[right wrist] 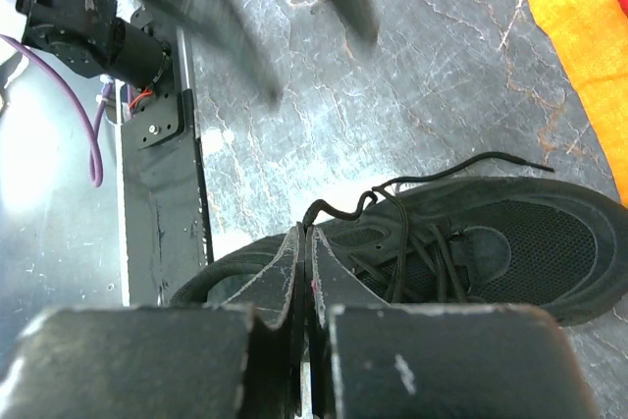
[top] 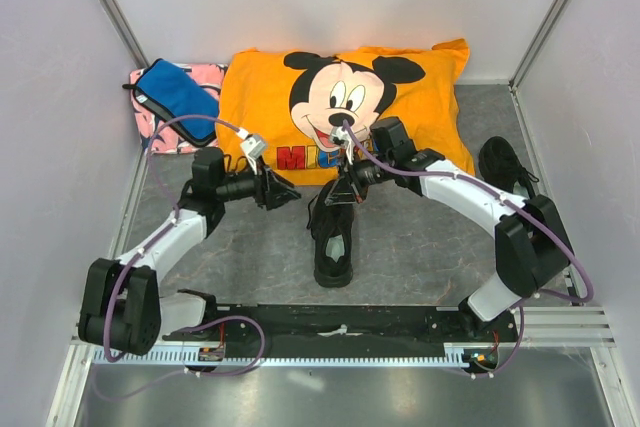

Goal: Tie the shoes

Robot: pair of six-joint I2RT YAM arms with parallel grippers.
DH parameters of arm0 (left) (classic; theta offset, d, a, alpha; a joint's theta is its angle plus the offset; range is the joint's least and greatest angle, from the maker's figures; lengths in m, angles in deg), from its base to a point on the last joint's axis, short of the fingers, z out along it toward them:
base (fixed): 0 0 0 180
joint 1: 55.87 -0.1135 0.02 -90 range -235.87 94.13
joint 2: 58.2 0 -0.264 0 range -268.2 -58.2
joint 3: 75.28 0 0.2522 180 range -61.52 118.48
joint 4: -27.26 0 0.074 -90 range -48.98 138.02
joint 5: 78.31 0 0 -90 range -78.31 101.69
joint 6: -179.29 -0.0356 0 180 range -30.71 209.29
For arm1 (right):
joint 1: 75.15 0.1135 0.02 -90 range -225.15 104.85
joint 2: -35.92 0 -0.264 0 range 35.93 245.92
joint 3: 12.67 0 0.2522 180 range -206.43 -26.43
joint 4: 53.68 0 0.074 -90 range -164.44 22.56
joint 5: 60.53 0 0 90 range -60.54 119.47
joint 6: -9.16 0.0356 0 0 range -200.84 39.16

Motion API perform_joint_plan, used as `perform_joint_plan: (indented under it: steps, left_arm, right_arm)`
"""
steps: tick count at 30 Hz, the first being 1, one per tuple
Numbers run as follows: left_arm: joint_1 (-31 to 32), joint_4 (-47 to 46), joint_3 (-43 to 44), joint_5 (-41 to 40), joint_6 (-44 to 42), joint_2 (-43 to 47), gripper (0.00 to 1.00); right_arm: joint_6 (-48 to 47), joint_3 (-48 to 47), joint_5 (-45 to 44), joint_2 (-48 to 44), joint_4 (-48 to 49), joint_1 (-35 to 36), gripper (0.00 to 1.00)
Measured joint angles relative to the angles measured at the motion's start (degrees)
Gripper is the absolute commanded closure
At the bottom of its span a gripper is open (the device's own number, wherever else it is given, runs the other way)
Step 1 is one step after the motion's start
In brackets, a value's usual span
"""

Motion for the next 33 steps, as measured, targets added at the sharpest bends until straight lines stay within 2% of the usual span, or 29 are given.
perform_joint_plan:
  steps: [3,6,9,12,26,33]
  left_arm:
    - [-4.3,6.6,2.3,2.6,-9.7,0.1,0.46]
    - [-5.3,13.6,4.7,5.8,-21.3,-1.2,0.5]
    - [-4.9,18.1,6.9,8.4,-28.7,-5.0,0.56]
    - [-3.8,20.2,8.3,9.4,-32.3,-9.4,0.61]
    - [3.4,25.6,17.9,7.0,-33.8,-20.6,0.6]
    - [4.9,27.8,18.3,4.7,-31.1,-22.6,0.56]
  right_arm:
    - [-0.5,0.5,-0.1,-0.4,0.0,-0.2,1.0]
    - [-1.0,0.7,-0.1,-0.9,-0.3,-0.2,1.0]
    - [-1.4,0.7,-0.2,-1.3,-0.6,-0.2,1.0]
    - [-1.8,0.7,-0.2,-1.5,-0.7,-0.2,1.0]
    - [-3.7,2.0,-0.2,-2.2,-2.2,-0.2,1.0]
    - [-3.9,2.2,-0.2,-2.2,-2.5,-0.3,1.0]
